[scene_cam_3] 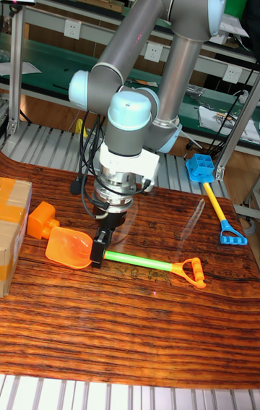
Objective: Use a shovel to scoop up an object
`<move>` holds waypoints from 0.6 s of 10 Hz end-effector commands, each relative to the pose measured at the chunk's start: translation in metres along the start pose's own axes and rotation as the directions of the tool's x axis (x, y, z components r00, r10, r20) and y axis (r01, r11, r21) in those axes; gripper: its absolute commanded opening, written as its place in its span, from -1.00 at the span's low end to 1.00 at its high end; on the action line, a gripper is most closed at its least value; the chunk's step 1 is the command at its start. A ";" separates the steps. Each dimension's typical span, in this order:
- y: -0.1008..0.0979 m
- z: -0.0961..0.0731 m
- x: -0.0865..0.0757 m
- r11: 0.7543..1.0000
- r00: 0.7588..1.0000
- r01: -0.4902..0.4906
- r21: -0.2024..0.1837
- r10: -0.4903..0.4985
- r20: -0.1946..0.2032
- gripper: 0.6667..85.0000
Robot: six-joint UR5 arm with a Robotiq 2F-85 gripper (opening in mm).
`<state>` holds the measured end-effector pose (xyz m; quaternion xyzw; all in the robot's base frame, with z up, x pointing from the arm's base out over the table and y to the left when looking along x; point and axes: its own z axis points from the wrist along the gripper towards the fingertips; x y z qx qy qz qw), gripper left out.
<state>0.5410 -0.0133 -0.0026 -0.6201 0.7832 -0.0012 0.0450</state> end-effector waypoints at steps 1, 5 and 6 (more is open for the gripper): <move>-0.001 -0.001 -0.001 1.000 1.000 -0.010 0.000 0.010 0.011 0.83; 0.001 -0.001 -0.001 1.000 1.000 -0.013 -0.005 0.013 0.010 0.83; 0.001 -0.001 0.001 1.000 1.000 -0.012 -0.006 0.012 0.003 0.83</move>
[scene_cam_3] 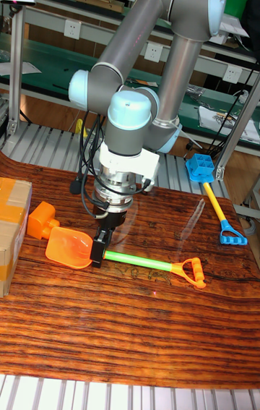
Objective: Use a shovel to scoop up an object
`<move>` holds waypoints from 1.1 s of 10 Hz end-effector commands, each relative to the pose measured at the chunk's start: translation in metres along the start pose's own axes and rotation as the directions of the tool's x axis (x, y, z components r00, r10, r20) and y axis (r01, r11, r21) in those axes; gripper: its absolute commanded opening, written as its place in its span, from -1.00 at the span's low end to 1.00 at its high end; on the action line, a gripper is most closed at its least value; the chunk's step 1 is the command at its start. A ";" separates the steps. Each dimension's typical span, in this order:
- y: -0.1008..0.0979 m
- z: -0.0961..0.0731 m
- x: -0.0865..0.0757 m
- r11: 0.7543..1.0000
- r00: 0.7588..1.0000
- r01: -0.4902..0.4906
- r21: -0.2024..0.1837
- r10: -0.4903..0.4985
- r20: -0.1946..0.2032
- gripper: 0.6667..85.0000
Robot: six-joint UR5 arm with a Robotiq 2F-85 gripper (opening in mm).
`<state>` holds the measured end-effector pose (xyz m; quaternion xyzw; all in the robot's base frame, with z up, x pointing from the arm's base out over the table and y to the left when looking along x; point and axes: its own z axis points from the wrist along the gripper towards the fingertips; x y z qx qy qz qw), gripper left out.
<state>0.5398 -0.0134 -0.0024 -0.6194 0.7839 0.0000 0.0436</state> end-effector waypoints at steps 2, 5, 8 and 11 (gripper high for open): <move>0.002 -0.002 0.004 1.000 1.000 -0.013 -0.007 0.012 -0.012 0.83; 0.009 -0.021 0.000 1.000 1.000 -0.017 -0.017 0.017 -0.016 0.83; 0.018 -0.046 -0.012 0.999 0.998 -0.036 -0.002 0.036 -0.050 0.82; 0.008 -0.046 -0.024 0.999 1.000 -0.017 0.037 0.017 -0.015 0.82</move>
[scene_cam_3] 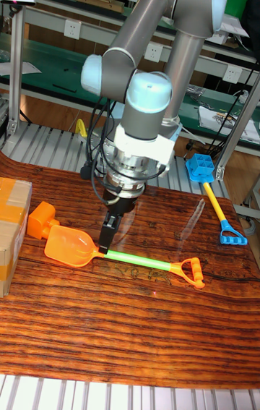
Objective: Use a shovel to scoop up an object
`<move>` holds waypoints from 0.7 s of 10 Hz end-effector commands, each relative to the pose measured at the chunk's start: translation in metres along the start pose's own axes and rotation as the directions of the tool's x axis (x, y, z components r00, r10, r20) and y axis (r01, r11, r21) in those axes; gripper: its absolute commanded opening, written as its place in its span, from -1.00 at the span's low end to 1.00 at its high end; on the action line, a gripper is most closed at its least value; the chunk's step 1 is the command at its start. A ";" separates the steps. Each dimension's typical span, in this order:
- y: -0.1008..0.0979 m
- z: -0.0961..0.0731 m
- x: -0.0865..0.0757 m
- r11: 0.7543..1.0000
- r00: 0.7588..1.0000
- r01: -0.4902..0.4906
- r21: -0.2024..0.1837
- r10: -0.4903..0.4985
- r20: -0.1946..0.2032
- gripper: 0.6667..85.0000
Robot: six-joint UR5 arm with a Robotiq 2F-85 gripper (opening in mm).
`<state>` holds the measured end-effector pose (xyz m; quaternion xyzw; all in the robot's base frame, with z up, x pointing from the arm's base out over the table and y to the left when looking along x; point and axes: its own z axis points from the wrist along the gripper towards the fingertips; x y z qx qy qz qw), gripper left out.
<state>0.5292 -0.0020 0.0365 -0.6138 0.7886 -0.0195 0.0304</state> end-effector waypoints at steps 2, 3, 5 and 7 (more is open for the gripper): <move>-0.005 -0.008 -0.021 1.000 0.998 0.003 0.031 -0.005 0.065 0.85; -0.008 -0.009 -0.022 0.999 0.998 -0.010 0.041 0.007 0.067 0.85; -0.014 -0.012 -0.014 0.998 0.999 -0.014 0.067 0.011 0.038 0.86; -0.006 -0.033 -0.009 0.999 0.999 -0.015 0.037 0.013 0.030 0.85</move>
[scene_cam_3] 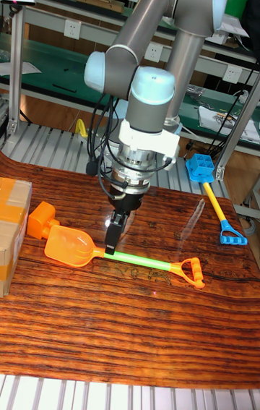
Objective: Use a shovel to scoop up an object
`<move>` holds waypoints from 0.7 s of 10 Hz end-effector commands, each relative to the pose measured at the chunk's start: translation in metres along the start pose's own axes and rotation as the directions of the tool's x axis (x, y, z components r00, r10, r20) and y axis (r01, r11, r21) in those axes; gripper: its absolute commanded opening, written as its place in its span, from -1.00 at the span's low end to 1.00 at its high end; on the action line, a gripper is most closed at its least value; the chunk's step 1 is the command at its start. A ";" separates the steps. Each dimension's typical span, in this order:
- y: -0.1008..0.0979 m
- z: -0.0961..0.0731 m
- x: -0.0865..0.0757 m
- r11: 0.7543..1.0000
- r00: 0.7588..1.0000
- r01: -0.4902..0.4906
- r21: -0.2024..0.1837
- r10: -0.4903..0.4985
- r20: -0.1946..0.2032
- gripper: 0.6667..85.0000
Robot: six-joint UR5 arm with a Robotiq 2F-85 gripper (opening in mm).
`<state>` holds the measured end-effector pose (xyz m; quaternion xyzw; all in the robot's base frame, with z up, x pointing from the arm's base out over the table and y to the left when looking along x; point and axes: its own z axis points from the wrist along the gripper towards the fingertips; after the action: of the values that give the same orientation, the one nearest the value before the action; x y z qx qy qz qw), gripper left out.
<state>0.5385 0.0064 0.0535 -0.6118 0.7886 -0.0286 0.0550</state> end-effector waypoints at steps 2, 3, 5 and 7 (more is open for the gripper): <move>0.001 -0.035 0.005 1.000 1.000 -0.001 -0.031 0.001 -0.002 0.85; 0.001 -0.034 0.005 0.999 1.000 -0.006 -0.032 0.006 -0.001 0.85; 0.000 -0.034 0.004 1.000 1.000 -0.008 -0.027 0.008 0.000 0.84; -0.003 -0.034 0.002 1.000 1.000 -0.017 -0.018 0.018 0.007 0.82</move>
<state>0.5333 0.0007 0.0823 -0.6113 0.7898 -0.0219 0.0443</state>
